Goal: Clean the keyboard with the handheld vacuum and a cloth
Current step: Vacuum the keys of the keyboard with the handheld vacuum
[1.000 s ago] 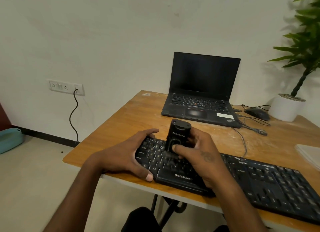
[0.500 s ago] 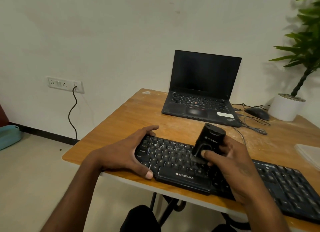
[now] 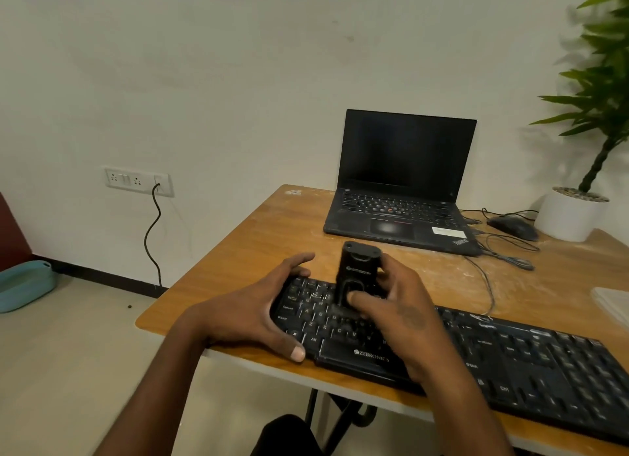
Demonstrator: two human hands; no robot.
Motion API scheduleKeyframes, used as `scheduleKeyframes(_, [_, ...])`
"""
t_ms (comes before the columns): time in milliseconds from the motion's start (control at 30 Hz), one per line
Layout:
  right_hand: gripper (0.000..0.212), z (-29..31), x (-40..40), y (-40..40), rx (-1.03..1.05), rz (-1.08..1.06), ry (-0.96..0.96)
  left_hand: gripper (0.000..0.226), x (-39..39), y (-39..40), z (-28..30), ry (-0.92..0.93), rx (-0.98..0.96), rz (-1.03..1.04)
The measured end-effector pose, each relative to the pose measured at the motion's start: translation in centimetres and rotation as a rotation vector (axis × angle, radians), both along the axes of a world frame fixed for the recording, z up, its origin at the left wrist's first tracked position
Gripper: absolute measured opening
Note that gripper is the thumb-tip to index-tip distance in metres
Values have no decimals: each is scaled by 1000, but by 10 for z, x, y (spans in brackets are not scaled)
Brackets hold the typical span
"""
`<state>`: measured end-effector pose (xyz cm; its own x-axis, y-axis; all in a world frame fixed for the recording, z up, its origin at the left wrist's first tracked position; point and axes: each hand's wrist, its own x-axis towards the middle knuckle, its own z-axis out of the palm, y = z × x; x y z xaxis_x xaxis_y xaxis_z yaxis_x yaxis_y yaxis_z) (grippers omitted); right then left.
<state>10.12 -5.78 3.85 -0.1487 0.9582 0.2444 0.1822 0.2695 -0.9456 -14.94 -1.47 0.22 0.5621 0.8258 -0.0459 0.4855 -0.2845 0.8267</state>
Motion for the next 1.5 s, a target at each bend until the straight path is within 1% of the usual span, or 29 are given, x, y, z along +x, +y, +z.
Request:
scheduleKeyframes(67, [50,0,19,-6,-29,-32,57,132,-4,1,1,19,-7,-11])
scheduleKeyframes(167, [50,-4,24,-6,-28,-53,33,133,-16,1,3,47,-12,-11])
scheduleKeyframes(333, [48,-7,-15,7,28,-13,-56,130,-25,-1,0,39,-14,12])
scheduleKeyframes(533, [47,-8,-57,21,55,38,-130,129,-22,0,-1,48,26,29])
scheduleKeyframes(700, [50,-6,-30,10,24,11,-68,129,-23,-1,-2,43,15,32])
scheduleKeyframes(800, [46,-8,-16,4,22,0,8,129,-23,0,-3,34,17,38])
scheduleKeyframes(1000, [43,-10,-53,15,83,22,-98,129,-21,-2,-1,46,22,48])
scheduleKeyframes(1167, [43,-9,-74,21,78,68,-118,126,-20,-5,1,54,54,50])
scheduleKeyframes(1333, [45,-6,-37,11,49,17,-84,128,-22,-1,-2,40,-8,38])
scheduleKeyframes(1433, [44,-4,-8,2,12,-13,-8,128,-23,1,-3,40,-14,42])
scheduleKeyframes(1500, [44,-4,-4,1,10,-22,-1,128,-23,1,-3,44,-10,41])
